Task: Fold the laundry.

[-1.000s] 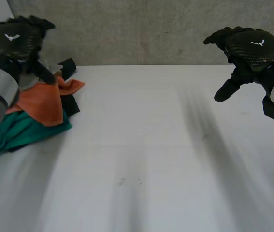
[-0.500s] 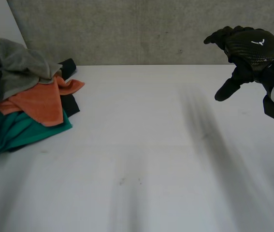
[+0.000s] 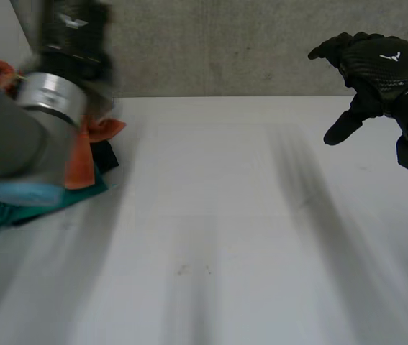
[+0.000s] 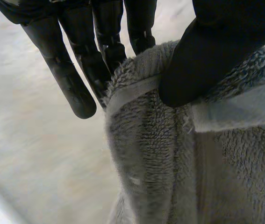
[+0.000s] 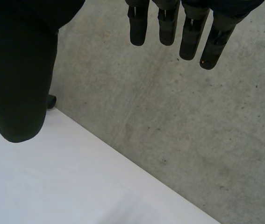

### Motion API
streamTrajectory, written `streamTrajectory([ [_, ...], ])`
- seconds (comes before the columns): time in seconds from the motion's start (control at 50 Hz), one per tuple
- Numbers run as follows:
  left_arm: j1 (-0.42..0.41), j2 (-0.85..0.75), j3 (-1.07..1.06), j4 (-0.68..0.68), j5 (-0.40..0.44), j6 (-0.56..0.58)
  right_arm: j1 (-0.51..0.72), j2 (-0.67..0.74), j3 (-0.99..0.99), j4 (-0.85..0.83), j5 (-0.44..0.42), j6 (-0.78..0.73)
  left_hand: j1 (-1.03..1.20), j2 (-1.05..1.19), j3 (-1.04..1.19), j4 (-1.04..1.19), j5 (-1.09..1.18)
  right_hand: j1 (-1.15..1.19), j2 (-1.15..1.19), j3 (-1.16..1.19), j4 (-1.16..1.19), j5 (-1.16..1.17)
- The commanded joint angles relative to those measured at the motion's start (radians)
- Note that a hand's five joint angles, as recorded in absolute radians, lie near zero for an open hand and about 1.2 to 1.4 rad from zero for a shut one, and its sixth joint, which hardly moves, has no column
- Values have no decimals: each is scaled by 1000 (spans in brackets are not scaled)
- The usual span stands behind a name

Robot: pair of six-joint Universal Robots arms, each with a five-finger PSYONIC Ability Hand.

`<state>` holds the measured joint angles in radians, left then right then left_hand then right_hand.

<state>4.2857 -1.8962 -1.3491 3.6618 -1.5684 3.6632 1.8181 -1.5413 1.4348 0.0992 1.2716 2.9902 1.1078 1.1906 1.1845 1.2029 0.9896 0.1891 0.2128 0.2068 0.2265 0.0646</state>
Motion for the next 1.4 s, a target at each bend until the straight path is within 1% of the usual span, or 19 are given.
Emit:
streamTrajectory([
  [0.02, -249, -43, -27, -123, 8, -226, -6, -3, -5, 1, 0, 1, 288, 206, 212, 193, 232, -15, -38, -32, -52, -65],
  [0.1, -418, -67, -21, -132, 72, -426, -13, -3, -7, 0, 2, -2, 288, 206, 212, 193, 232, -15, -38, -32, -52, -65],
  [0.12, -428, -69, -19, -132, 80, -443, -17, -3, -8, 2, 2, -2, 80, -3, 3, -16, 23, -15, -38, -32, -52, -65],
  [0.16, -406, -99, -10, -134, 85, -444, -28, -5, -10, 5, 0, -2, -933, -1016, -1010, -1028, -990, -15, -38, -32, -52, -65],
  [0.18, -399, -107, -9, -132, 83, -430, -37, -5, -11, 8, 0, -2, -790, -873, -867, -885, -847, -15, -38, -32, -52, -65],
  [0.22, -379, -110, -7, -137, 77, -388, -40, -3, -13, 10, 0, 0, -933, -1016, -1010, -1028, -990, -15, -38, -32, -52, -65],
  [0.3, -322, -110, -13, -149, 71, -246, -42, 1, -14, 27, -1, -3, -933, -1016, -1010, -1028, -990, -15, -38, -32, -52, -65],
  [0.34, -247, -84, -39, -173, 57, -178, -42, 4, -16, 49, -3, -23, -932, -1015, -1009, -1028, -989, -15, -38, -32, -52, -65],
  [0.54, -23, 37, -170, -215, 56, -121, -29, 50, 15, 247, -3, -232, -927, -1009, -1003, -1022, -983, -15, -38, -32, -52, -65],
  [0.62, 52, 23, -168, -224, 106, -97, -29, 52, 97, 269, 14, -301, -906, -989, -983, -1001, -962, -15, -38, -32, -52, -65],
  [0.7, 139, -73, -133, -235, 238, -37, -29, 43, 202, 206, 43, -326, -894, -977, -971, -989, -951, -15, -38, -32, -52, -65],
  [0.78, 180, -176, -64, -293, 298, 23, -28, 50, 289, 113, 81, -335, -859, -942, -936, -954, -915, -15, -38, -32, -52, -65],
  [0.88, 213, -293, 37, -387, 301, 130, -29, 85, 358, 36, 138, -356, -847, -930, -924, -942, -904, -7, -31, -25, -45, -57],
  [1.0, 269, -386, 100, -407, 301, 251, -29, 174, 374, 8, 149, -375, -809, -892, -886, -904, -866, 78, 54, 60, 40, 28],
  [1.16, 270, -451, 163, -407, 304, 268, -31, 273, 377, -26, 152, -379, -806, -889, -883, -901, -863, 415, 391, 397, 377, 365],
  [1.22, 269, -454, 172, -404, 309, 265, -31, 299, 371, -49, 153, -379, -797, -880, -874, -893, -854, 823, 799, 805, 785, 773],
  [1.24, 269, -457, 176, -401, 310, 267, -31, 306, 366, -56, 155, -387, -783, -866, -860, -878, -839, 1047, 1024, 1030, 1010, 997],
  [1.28, 269, -469, 189, -397, 310, 268, -32, 306, 366, -59, 157, -393, -768, -851, -845, -863, -824, 1206, 1183, 1189, 1169, 1156],
  [1.4, 267, -517, 240, -397, 312, 267, -31, 299, 365, -87, 160, -404, -727, -810, -804, -822, -783, 1207, 1183, 1189, 1170, 1157],
])
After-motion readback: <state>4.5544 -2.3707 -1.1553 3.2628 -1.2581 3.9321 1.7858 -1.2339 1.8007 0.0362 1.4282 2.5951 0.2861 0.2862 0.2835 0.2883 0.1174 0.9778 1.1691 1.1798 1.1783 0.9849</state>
